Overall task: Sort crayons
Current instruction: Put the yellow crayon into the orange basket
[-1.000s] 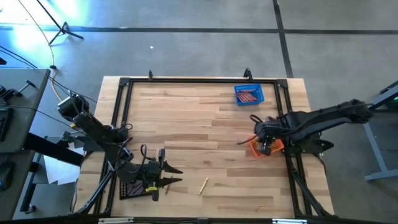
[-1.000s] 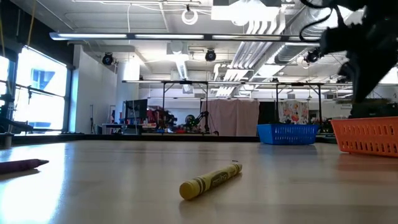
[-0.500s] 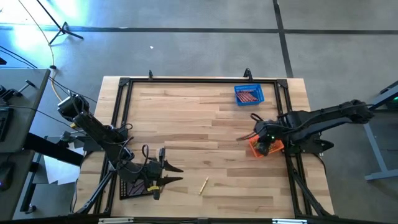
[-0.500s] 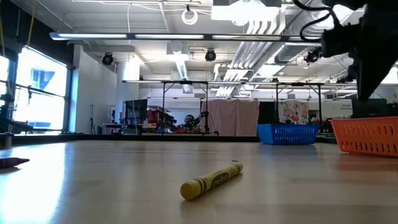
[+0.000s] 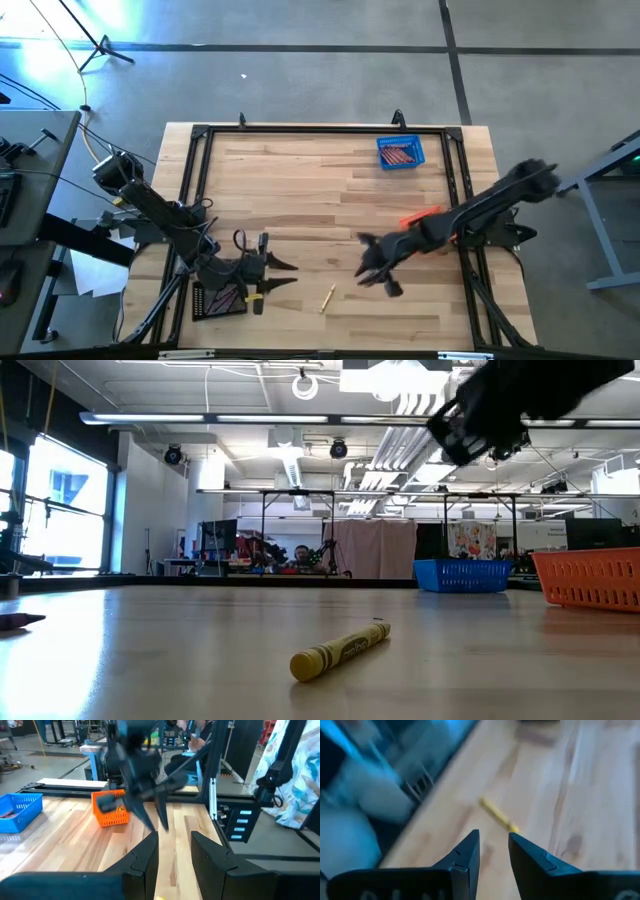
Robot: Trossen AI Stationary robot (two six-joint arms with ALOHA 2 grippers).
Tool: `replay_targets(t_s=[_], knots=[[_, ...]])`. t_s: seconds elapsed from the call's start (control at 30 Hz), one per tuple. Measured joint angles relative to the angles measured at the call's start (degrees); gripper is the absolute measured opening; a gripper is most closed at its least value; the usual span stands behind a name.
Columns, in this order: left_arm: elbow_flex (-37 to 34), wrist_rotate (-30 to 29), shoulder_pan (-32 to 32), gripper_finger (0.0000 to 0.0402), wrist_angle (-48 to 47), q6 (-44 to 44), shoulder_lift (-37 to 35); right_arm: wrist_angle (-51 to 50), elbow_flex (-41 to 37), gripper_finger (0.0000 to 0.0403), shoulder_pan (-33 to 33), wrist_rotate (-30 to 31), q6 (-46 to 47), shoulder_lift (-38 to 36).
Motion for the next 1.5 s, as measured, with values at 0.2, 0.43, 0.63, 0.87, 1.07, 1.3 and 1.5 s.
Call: replay_targets(t_s=[0.2,0.43,0.63,0.87,1.07,1.3,1.5], knots=[[0.0,0.1,-2.0,0.0101,-0.8,0.1,-0.3,-10.2,11.7,0.0087,0.9,0.1,-5.8,17.3],[0.0,-2.9,-5.1,0.0101,-1.9,0.1,-3.2,-36.1,30.5,0.0087,0.3,0.1,-15.8,28.7],[0.0,-6.9,-8.4,0.0101,-3.2,0.0,-4.1,-39.8,39.2,0.0087,0.3,0.1,-28.7,33.5],[0.0,-11.8,-11.4,0.0101,-3.1,0.1,-4.2,-37.9,43.8,0.0087,0.8,-0.8,-38.1,37.0],[0.0,-13.3,-13.1,0.0101,-3.1,0.0,-5.0,-36.5,44.3,0.0087,0.9,-1.9,-40.7,40.0],[0.0,-13.3,-13.8,0.0101,-2.7,0.0,-5.2,-30.4,44.3,0.0087,1.1,-2.4,-40.7,42.4],[0.0,-13.3,-13.8,0.0101,-2.6,0.0,-5.2,-30.5,44.7,0.0075,0.6,-6.4,-40.7,44.9]])
